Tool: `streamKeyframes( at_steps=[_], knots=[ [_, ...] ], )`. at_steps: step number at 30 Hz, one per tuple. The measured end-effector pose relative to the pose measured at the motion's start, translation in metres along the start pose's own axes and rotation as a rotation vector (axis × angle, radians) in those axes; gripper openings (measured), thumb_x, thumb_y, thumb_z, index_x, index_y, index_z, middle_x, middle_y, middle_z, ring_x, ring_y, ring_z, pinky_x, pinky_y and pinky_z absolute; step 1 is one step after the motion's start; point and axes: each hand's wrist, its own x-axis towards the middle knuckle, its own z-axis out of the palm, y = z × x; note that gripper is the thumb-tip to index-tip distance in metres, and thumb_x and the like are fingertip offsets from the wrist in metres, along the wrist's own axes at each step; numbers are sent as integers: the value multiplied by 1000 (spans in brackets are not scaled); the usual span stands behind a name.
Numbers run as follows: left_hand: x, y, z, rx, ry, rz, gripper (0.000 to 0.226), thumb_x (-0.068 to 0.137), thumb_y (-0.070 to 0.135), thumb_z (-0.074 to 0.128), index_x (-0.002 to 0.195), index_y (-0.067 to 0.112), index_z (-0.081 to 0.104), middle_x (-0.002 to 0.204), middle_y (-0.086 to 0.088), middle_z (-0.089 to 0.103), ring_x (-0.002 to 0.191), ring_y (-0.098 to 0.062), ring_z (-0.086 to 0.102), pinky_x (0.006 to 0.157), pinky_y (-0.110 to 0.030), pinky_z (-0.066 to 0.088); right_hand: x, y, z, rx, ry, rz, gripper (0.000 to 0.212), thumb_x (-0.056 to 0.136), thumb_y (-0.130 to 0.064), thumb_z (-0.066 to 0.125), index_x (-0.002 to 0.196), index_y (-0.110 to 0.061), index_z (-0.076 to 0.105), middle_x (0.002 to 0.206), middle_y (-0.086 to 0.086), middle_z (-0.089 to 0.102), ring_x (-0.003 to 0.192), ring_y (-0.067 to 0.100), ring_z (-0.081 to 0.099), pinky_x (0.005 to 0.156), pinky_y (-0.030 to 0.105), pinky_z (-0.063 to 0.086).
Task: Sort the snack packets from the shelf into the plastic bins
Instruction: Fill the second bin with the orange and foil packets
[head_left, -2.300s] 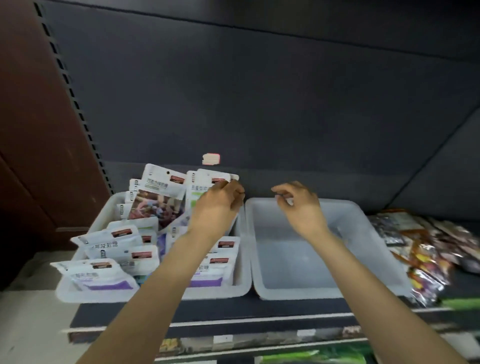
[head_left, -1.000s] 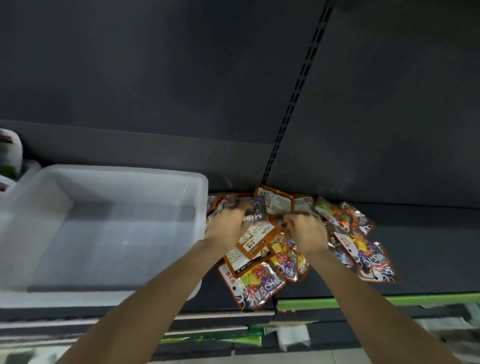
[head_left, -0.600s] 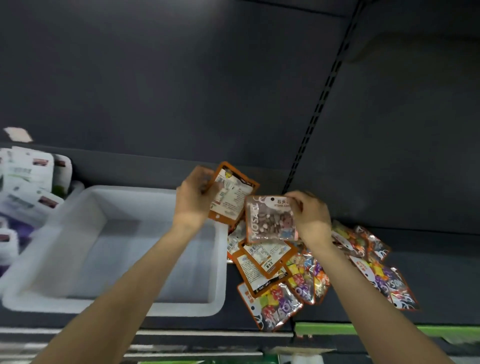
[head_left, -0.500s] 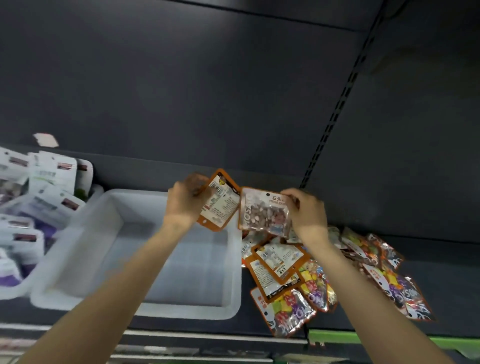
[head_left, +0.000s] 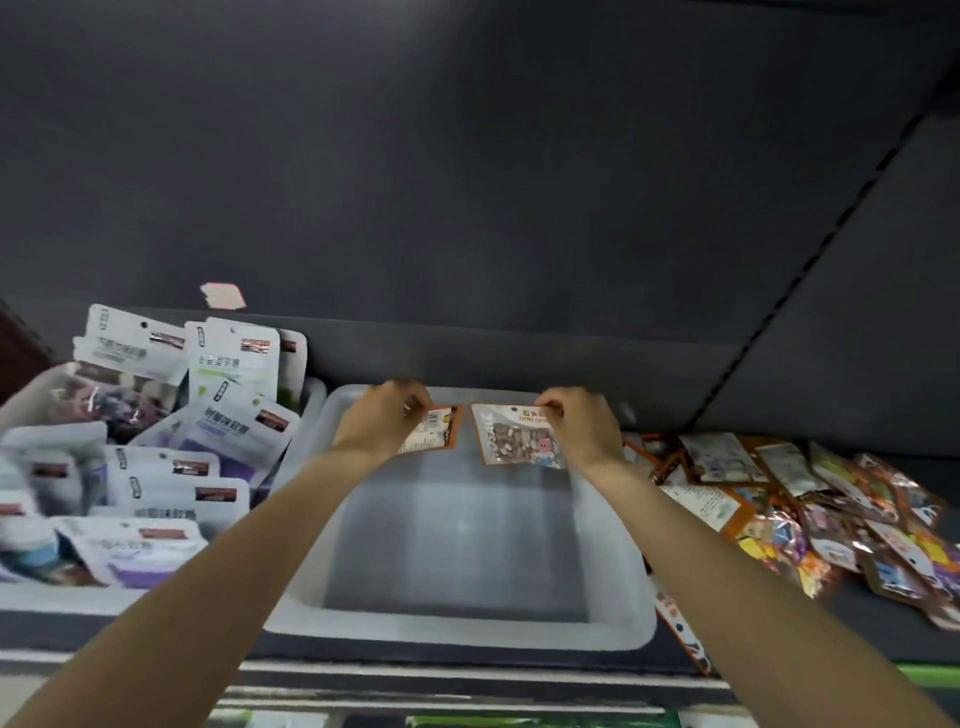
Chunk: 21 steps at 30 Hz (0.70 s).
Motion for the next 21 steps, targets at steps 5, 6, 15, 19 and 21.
streamKeyframes(
  at_steps=[5,6,15,19,21],
  knots=[
    [17,0,17,-104,-80,50,19,87,8,55,91,20,70,96,0,71,93,-19,64,80,-37,52,8,9,14,-40,91,121,26,94,-5,47,104,-10,70,103,11,71,93,28,65,77,33,50],
    [19,2,22,-136,-92,74,18,86,8,57,89,20,70,94,1,71,91,-18,64,80,-36,52,10,10,15,-43,69,115,25,94,-4,47,104,-9,70,103,12,71,93,27,65,78,33,50],
    [29,37,68,-174,-116,207,14,86,10,60,92,15,72,112,-5,61,107,-20,55,91,-26,41,-3,35,9,-74,48,137,34,93,-11,54,126,-16,59,126,11,59,115,31,55,93,38,45],
    [37,55,90,-66,-23,259,16,87,13,61,95,17,74,130,-4,49,123,-22,43,99,-29,29,-13,55,6,-168,-73,187,55,92,-20,57,144,-19,37,147,7,36,138,26,29,108,36,33],
    [38,62,97,-58,-24,259,16,88,15,60,95,19,73,126,-1,53,120,-21,45,96,-28,31,-19,62,6,-117,-131,207,60,92,-22,58,146,-21,32,152,5,29,142,24,22,111,36,31]
  ],
)
